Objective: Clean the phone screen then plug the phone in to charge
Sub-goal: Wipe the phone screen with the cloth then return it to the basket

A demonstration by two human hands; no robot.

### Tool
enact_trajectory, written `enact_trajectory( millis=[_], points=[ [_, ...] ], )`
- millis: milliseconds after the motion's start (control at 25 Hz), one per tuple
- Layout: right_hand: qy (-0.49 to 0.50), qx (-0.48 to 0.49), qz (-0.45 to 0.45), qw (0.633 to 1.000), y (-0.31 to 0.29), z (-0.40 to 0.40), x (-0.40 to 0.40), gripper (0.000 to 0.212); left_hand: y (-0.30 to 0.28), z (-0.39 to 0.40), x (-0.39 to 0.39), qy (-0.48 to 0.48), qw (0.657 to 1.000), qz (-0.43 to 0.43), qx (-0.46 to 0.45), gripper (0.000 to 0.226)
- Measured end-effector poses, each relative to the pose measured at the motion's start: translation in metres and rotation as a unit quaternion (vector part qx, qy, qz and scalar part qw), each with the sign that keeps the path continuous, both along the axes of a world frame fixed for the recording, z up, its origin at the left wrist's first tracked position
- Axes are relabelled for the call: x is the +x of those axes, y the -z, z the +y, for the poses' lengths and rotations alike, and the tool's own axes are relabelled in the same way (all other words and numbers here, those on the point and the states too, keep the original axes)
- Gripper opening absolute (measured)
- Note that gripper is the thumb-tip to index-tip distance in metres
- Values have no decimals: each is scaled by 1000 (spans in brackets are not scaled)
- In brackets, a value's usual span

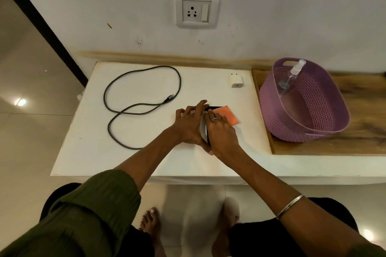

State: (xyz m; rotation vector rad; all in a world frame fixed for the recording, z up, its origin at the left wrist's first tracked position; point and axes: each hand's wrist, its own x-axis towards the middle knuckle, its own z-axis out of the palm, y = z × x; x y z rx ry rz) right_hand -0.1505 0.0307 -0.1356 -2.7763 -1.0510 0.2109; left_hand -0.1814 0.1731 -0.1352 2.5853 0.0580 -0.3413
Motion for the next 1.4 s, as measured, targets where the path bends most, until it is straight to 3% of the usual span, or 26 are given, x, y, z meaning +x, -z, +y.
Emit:
enact_trajectory(
  millis=[160,400,480,640,760,800,880,960,1080,1160,1240,1400],
  points=[
    [-12,-30,-7,999,-1,-17,-17,71,2,0,0,0,1000,-5,-4,151],
    [-50,7,-44,998,-9,-46,-59,67,8,1,-1,-3,1000,-19,9,146],
    [-30,43,17,998,-10,-51,-61,62,8,1,-2,2,1000,-21,10,146],
    [56,23,146,987,-7,-47,-54,42,9,2,-4,7,1000,-26,11,150],
    [47,110,98,988,-15,-59,-59,41,11,2,-4,14,999,-31,20,151],
    [-6,98,51,994,-16,-69,-60,47,11,2,-4,14,999,-33,20,151],
    [-59,90,12,994,-14,-83,-60,41,12,2,-4,12,999,-36,18,152],
    [-57,84,-15,995,-10,-88,-57,53,11,2,-4,8,999,-37,15,152],
    [-19,-28,100,994,2,-92,-54,44,10,2,-3,8,999,-33,13,152],
    [28,-54,216,974,9,-100,-61,56,8,1,-3,9,999,-26,19,152],
    [54,-80,181,979,0,-108,-60,65,6,0,-3,8,1000,-20,21,153],
    [75,97,125,984,-3,-116,-56,59,8,0,-3,4,1000,-12,15,154]
  ],
)
